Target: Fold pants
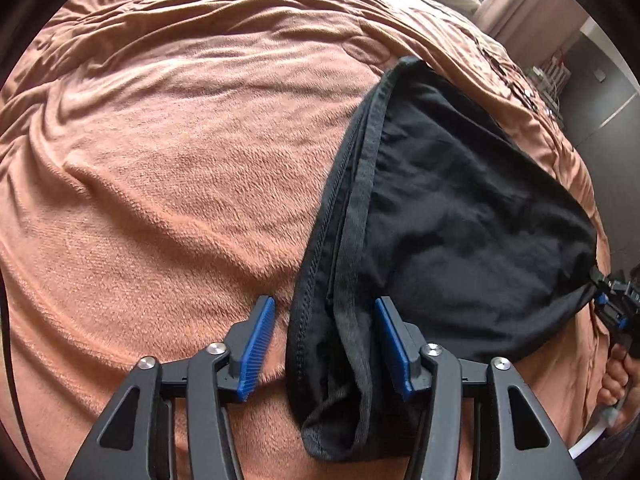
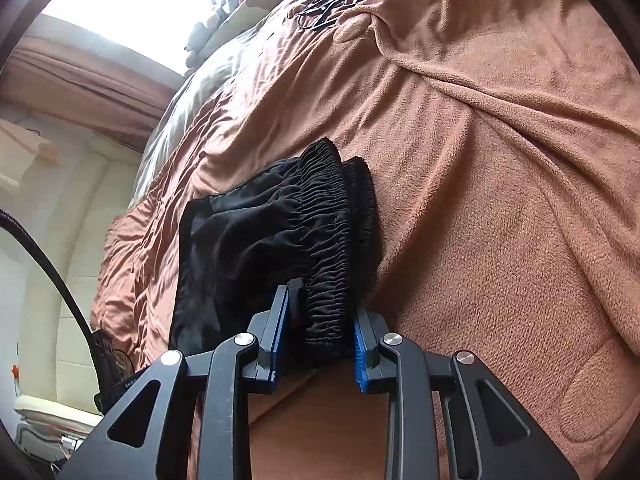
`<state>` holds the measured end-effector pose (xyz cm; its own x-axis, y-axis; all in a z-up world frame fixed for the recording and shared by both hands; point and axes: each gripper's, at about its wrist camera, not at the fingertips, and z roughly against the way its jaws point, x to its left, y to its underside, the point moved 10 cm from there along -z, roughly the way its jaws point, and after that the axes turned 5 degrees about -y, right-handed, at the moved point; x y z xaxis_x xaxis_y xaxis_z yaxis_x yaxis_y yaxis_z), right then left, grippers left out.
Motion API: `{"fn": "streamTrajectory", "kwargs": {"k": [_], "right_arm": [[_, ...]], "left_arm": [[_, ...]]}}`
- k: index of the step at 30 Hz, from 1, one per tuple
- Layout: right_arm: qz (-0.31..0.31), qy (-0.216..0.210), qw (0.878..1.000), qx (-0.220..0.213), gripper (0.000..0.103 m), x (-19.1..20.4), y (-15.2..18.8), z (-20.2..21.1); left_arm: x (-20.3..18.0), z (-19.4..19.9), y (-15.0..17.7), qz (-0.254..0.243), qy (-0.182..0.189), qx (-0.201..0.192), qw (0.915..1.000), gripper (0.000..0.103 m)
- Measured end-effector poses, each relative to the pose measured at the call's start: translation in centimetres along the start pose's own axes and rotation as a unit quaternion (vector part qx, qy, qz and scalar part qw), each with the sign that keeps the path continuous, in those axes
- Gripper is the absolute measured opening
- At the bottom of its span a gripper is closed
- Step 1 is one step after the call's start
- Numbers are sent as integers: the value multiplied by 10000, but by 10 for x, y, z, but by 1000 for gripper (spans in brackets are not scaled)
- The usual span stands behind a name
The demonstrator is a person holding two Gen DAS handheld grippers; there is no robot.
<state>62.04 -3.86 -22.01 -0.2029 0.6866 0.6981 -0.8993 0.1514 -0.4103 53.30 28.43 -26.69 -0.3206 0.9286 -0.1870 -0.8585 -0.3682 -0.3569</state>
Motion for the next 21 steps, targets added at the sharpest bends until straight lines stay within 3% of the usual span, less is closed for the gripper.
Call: {"fn": "streamTrajectory", "kwargs": {"k": [8,14,21], "right_arm": [[7,-36,10000,13,24,0,-2,-3],[67,-111,9999,-9,24,-1,-2,-1],[290,-138,9995,-31,23,11,0,5]], "left_arm": [[-2,8,8,60,281,67,9996,11],[-9,19,-2,-72,17,-211,9997,6],[-8,42,-6,-31,92,-340,9994,5]]}}
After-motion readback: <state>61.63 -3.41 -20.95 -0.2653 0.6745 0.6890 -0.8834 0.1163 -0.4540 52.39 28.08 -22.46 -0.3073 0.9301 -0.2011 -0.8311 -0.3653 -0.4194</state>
